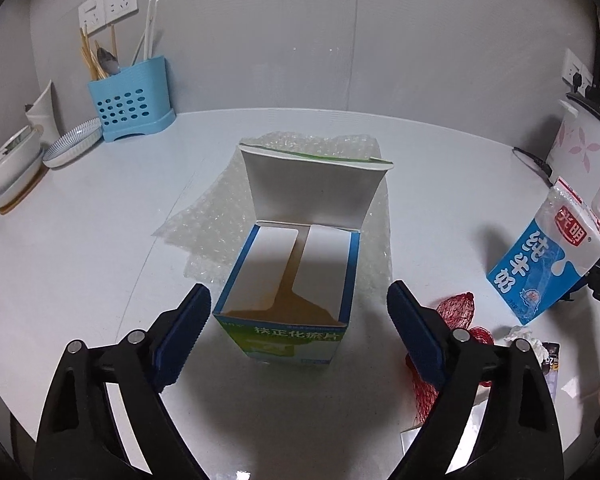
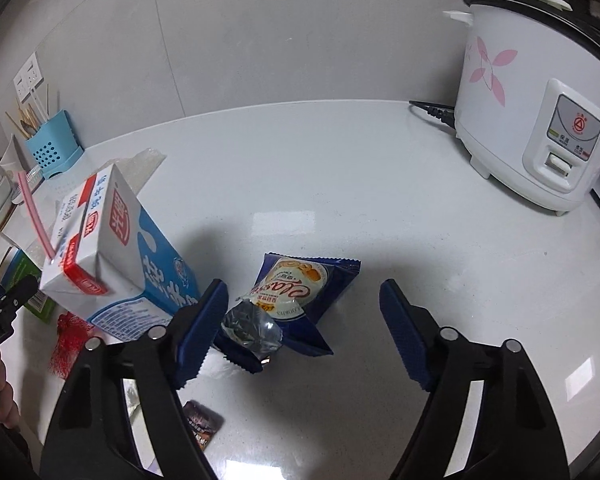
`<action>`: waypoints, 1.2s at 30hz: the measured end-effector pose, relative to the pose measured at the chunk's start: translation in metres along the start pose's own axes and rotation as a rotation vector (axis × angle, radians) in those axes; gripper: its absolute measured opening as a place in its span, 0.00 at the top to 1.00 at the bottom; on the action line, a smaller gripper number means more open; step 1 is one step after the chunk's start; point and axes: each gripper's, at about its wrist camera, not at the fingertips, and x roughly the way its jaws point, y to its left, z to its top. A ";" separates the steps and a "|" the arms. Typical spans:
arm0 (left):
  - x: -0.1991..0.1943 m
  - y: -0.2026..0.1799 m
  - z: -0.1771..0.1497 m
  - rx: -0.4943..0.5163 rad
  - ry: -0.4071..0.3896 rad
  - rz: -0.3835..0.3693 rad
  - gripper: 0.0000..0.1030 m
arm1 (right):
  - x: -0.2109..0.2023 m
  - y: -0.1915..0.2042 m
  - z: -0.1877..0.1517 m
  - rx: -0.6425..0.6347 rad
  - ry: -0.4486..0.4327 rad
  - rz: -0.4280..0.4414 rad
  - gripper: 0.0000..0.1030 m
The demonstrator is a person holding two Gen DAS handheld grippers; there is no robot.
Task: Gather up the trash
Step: 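Grasp the green medicine box with the left tool while the right tool grasps the blue snack packet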
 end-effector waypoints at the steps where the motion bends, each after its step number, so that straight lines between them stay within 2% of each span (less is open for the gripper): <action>1: 0.002 -0.001 0.000 0.001 0.007 -0.001 0.23 | 0.002 0.000 0.000 0.001 0.002 -0.001 0.31; 4: 0.006 -0.002 -0.001 0.007 0.018 -0.002 0.36 | 0.007 0.000 0.001 0.001 0.015 0.005 0.38; 6: 0.006 -0.003 -0.003 0.010 0.016 0.000 0.52 | 0.011 0.000 0.001 0.001 0.024 0.016 0.48; 7: 0.006 -0.004 -0.003 0.017 0.013 0.002 0.54 | 0.013 0.000 0.000 0.000 0.033 0.015 0.51; 9: 0.005 -0.005 -0.005 0.019 0.008 0.004 0.55 | 0.019 0.000 0.000 -0.004 0.054 0.012 0.69; 12: 0.002 -0.006 -0.007 0.029 0.003 -0.001 0.55 | 0.020 0.000 -0.001 -0.013 0.050 -0.003 0.77; 18: -0.004 -0.009 -0.010 0.038 -0.003 -0.008 0.55 | 0.011 -0.003 -0.001 -0.013 0.022 -0.017 0.81; 36: -0.048 -0.009 -0.021 0.044 -0.034 -0.026 0.55 | -0.037 0.000 -0.015 -0.017 -0.044 -0.030 0.82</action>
